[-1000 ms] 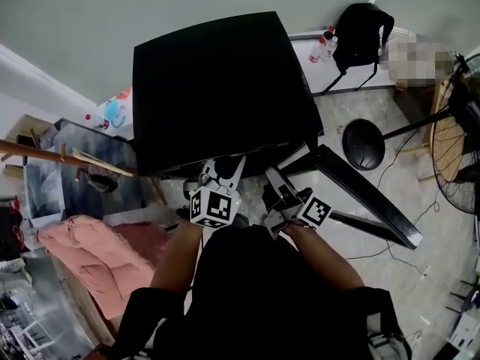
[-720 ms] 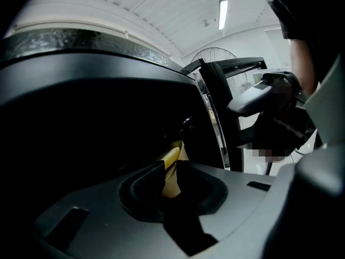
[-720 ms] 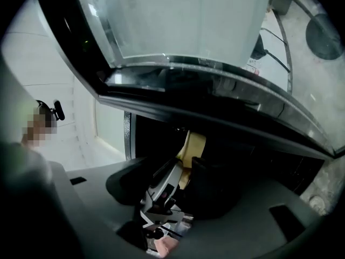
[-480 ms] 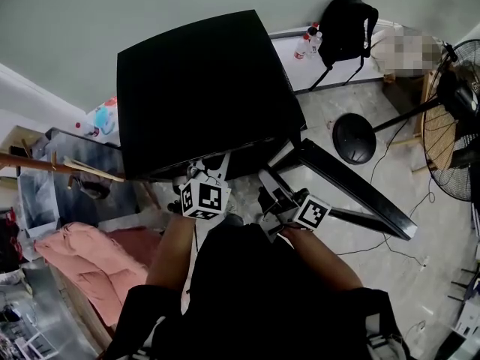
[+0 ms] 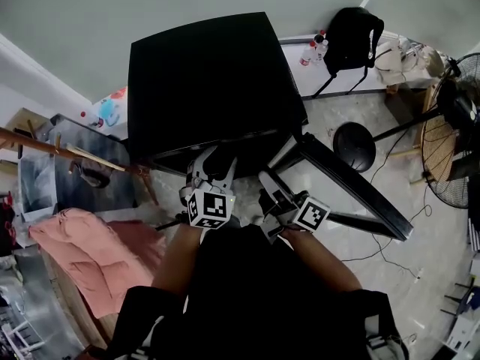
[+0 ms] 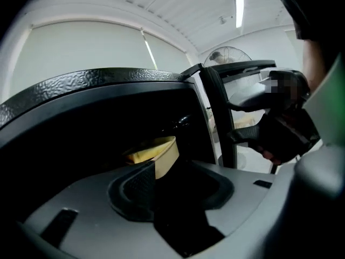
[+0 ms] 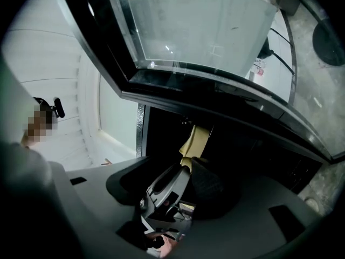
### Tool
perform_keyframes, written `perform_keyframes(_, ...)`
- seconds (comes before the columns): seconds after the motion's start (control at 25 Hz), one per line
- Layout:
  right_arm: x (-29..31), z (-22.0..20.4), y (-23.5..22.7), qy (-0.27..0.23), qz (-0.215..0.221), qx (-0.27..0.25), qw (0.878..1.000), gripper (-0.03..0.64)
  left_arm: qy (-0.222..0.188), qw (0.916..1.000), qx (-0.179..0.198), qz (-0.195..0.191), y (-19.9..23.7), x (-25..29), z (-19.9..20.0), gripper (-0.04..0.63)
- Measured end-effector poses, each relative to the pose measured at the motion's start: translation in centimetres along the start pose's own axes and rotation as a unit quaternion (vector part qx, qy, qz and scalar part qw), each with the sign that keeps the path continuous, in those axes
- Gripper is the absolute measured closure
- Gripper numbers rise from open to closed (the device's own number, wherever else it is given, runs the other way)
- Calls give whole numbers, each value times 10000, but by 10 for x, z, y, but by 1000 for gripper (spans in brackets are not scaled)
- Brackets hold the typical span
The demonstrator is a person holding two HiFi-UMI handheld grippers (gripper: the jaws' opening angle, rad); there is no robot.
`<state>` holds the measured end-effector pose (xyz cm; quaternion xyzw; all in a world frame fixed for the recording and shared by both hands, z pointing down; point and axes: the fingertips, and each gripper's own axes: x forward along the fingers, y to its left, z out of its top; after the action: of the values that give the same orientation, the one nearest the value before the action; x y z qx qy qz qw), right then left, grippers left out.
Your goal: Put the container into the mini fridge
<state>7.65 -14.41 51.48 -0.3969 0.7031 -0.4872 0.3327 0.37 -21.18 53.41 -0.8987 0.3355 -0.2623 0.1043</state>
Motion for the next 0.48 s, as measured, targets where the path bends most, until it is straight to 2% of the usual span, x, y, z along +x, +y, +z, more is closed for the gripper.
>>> perform_keyframes(0.24,-8,6,4,-100,-4,-72,9999,382,-58,9959,-881,-219,-12,11,-5,412)
perform_keyframes(0.48,-19,14,10,-269,-9,-152,9995,383,-127,9932,-1075,-421,-14,34,1,411)
